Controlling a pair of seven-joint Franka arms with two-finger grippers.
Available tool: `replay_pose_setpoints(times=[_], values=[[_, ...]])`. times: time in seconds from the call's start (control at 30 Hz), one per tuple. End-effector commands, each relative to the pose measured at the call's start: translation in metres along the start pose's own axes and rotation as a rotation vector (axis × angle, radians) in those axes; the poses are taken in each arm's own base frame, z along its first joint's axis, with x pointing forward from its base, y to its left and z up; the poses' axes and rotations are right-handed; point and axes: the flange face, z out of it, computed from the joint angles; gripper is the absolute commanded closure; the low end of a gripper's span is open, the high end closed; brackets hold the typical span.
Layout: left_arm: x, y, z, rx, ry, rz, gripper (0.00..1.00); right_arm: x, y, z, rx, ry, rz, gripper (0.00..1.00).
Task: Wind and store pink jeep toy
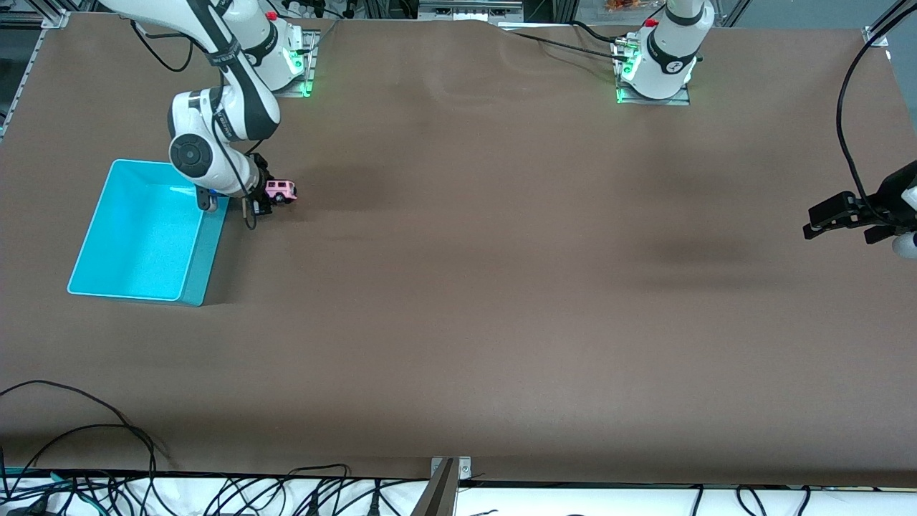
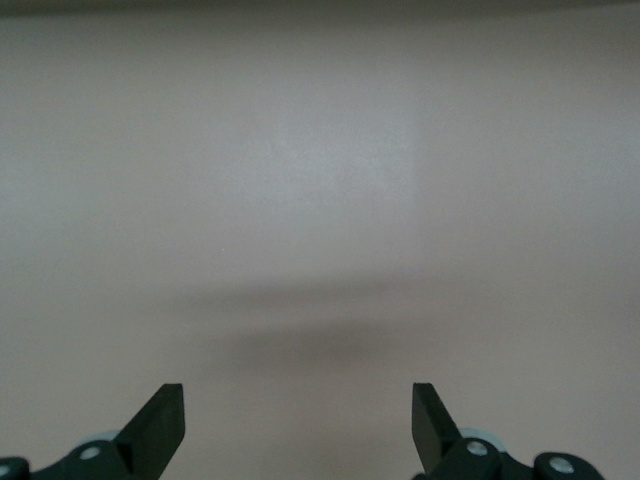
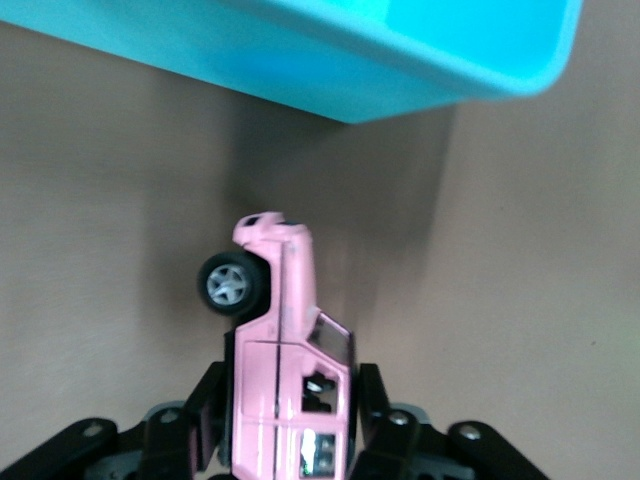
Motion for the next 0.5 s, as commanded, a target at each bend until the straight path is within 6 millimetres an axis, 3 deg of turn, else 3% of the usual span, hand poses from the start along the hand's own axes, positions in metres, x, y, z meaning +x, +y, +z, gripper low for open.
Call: replay_pose_setpoints(times=[0.0, 0.23, 0.47], values=[[-0.006, 0.002, -0.002, -0.019, 0.003, 0.012, 0.0, 0.006, 0.002, -0.023, -0.011, 0.017, -0.041, 1.0], [-0.006, 0.002, -0.002, -0.018, 0.004, 0.011, 0.0, 0.006, 0.0, -0.022, -0.01, 0.016, -0.044, 1.0], [-0.005, 0.002, -0.002, -0.019, 0.004, 0.012, 0.0, 0.007, -0.004, -0.041, 0.014, 0.018, -0.049, 1.0]])
